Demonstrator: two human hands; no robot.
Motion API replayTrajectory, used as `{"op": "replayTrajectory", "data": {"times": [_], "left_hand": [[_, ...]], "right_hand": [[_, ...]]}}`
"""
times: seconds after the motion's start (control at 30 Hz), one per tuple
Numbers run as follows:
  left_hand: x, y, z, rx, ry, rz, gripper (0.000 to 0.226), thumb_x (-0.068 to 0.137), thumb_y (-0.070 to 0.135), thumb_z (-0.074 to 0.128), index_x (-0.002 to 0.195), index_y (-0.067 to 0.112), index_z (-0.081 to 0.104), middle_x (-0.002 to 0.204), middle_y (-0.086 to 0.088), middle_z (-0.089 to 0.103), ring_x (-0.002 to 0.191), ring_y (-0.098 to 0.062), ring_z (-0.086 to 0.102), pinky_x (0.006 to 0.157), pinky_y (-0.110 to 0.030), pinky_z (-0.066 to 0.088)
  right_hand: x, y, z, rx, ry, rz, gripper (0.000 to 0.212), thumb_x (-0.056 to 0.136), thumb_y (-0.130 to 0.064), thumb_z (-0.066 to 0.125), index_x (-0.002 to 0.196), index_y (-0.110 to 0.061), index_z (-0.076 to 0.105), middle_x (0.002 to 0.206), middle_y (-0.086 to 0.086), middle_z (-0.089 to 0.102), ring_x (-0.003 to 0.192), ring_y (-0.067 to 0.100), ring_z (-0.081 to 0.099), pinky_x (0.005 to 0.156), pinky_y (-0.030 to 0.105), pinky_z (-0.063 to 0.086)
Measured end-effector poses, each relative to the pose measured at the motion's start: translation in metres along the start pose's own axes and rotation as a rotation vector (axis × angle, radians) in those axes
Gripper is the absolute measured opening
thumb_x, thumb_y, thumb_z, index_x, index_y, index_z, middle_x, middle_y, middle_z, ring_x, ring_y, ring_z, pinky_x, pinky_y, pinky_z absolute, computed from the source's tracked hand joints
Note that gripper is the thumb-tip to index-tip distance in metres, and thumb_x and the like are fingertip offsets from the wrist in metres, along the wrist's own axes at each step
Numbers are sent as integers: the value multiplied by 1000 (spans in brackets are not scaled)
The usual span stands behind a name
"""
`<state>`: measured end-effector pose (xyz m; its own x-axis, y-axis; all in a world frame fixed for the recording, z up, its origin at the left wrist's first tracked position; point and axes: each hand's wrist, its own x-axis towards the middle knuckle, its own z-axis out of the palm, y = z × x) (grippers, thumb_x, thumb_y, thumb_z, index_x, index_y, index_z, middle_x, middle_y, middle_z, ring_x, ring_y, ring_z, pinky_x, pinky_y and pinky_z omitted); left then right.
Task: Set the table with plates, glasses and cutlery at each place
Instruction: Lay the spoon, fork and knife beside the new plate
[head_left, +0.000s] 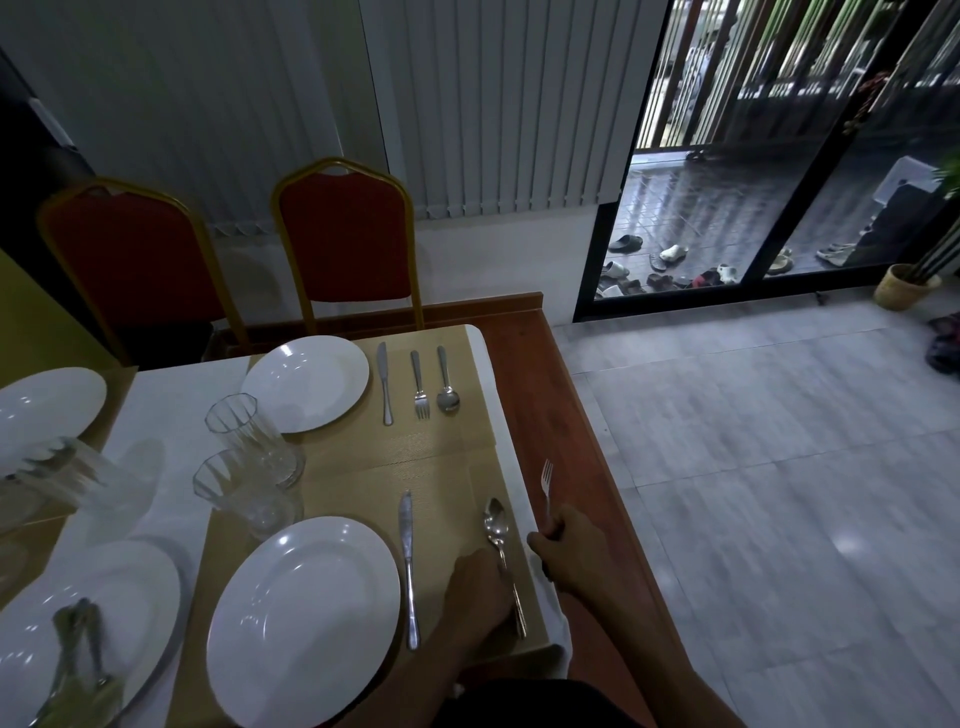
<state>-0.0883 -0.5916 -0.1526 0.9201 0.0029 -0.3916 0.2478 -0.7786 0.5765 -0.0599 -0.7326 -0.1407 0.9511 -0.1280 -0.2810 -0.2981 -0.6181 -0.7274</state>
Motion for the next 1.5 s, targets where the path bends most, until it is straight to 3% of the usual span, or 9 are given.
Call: {"op": "replayTrajectory", "data": {"times": [0.1,0.43,0.6,0.8,0.9,1.03,1.2,1.33,1.5], "left_hand": [[2,-2,0,8,13,-15,22,97,24,54,75,24,55,79,7,62,74,-6,64,71,-19,55],[8,-20,-13,-88,106,-84,21,98,21,51,93,9,68,88,1,65,73,-5,55,60,-9,39],[9,-28,-27,-243,115,-156,33,99,20,45,79,7,67,77,-2,64,67,-6,54,59,-16,39],[6,-39,-27,-226,89,-213,32,96,26,49,76,12,70,75,3,66,68,-6,58,57,-16,38],[5,-39,-28,-185,97,-192,28,92,22,54,74,15,73,77,6,68,68,-3,59,56,-12,35],[4,-41,-27,-152,129,-182,23,93,27,58,83,17,75,83,7,70,72,-4,62,60,-12,41],[3,-40,-22,-99,175,-142,19,89,31,67,81,15,74,79,7,69,67,-3,61,58,-8,35],[5,-40,-22,-83,158,-150,18,88,23,67,75,11,72,73,4,66,66,-5,60,64,-16,45],[3,-47,-20,-66,155,-158,20,87,23,67,71,11,71,67,5,64,63,-6,60,63,-19,49]], "right_hand": [[1,-1,0,-3,-8,-3,28,85,-14,72,72,-18,47,63,-1,55,57,15,58,56,22,49],[0,-14,17,-37,-100,-95,21,83,-17,73,76,-11,54,73,8,63,61,18,62,61,30,53],[-7,-32,37,-171,-288,-182,30,86,-21,68,66,-22,47,69,-4,57,55,3,50,56,14,41],[-6,-36,57,-310,-491,-201,21,82,-14,66,63,-14,59,67,7,60,69,19,62,74,29,54],[-5,-35,59,-332,-476,-218,7,81,-16,67,80,-13,61,84,5,62,78,17,60,78,30,54],[-3,-31,48,-358,-431,-220,8,87,-18,66,85,-10,68,85,6,69,72,13,63,62,15,47],[3,-14,29,-327,-256,-133,7,85,-16,67,85,-15,60,85,0,65,78,12,64,75,32,58],[3,-7,26,-325,-236,-81,19,84,-23,70,84,-15,53,78,-1,58,68,11,56,63,26,49],[2,1,32,-325,-255,-54,19,86,-24,71,87,-8,60,81,4,65,73,16,64,65,29,51]]}}
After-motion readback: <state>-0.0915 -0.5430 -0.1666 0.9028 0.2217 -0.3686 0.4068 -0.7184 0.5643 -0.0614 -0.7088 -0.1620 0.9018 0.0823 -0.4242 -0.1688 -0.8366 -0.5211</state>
